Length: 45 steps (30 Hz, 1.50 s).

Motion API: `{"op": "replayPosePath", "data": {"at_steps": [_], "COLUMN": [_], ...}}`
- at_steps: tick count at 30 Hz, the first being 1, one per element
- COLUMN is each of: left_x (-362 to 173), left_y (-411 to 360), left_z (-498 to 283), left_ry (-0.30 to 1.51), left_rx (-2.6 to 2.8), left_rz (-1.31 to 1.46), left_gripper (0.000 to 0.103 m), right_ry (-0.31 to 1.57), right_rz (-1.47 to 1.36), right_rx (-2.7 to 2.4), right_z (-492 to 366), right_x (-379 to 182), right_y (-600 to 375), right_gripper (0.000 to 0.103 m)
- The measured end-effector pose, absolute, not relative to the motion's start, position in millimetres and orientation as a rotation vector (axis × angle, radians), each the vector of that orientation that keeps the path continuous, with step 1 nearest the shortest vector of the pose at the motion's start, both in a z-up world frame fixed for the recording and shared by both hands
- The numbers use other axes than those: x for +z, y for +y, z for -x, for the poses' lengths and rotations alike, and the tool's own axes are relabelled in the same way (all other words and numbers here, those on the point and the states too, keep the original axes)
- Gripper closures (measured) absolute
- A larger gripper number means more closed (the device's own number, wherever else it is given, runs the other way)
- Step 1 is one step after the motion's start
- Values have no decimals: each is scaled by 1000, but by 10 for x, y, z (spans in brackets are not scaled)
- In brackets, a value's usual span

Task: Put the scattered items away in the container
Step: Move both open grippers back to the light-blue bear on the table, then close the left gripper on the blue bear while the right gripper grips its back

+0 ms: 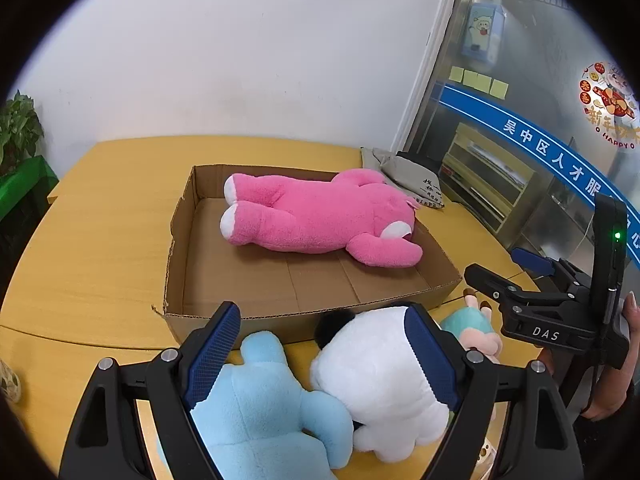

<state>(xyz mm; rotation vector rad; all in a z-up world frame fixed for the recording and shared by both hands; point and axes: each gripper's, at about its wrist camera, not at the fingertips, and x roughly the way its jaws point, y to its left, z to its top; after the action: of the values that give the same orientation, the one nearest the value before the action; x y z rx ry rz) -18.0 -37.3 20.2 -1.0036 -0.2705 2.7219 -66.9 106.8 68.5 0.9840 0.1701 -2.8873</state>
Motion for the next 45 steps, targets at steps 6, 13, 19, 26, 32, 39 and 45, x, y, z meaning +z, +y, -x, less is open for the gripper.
{"op": "replayPosePath", "data": {"at_steps": [6, 13, 19, 26, 32, 39, 45], "left_x": [193, 73, -259, -737, -1212, -1328, -1381], "left_y": [-430, -714, -1138, -1528, -1706, -1723, -1764], "left_z": [180, 35, -133, -253, -303, -306, -401], "left_ry": [-283, -317, -385, -470, -525, -503, -456], "left_rx": [2705, 2703, 2668, 2590, 2495, 2408, 2408], "left_rz": [984, 994, 1061, 1180, 1306, 1345, 1400], "left_gripper": [19, 19, 19, 19, 22, 73, 76], "right_ry": [179, 98, 159, 310, 322, 192, 106], "right_rz": [-984, -931, -951, -1057, -1106, -1125, -1075], "right_rx": [-2895, -2801, -2536, -2361, -2300, -2243, -2189], "right_z": [669, 502, 308, 201, 161, 180, 161], "right_x": [677, 669, 322, -220, -479, -509, -389], "right_y": [1024, 886, 308, -232, -315, -353, -299], "right_gripper": [0, 0, 0, 18, 28, 28, 30]}}
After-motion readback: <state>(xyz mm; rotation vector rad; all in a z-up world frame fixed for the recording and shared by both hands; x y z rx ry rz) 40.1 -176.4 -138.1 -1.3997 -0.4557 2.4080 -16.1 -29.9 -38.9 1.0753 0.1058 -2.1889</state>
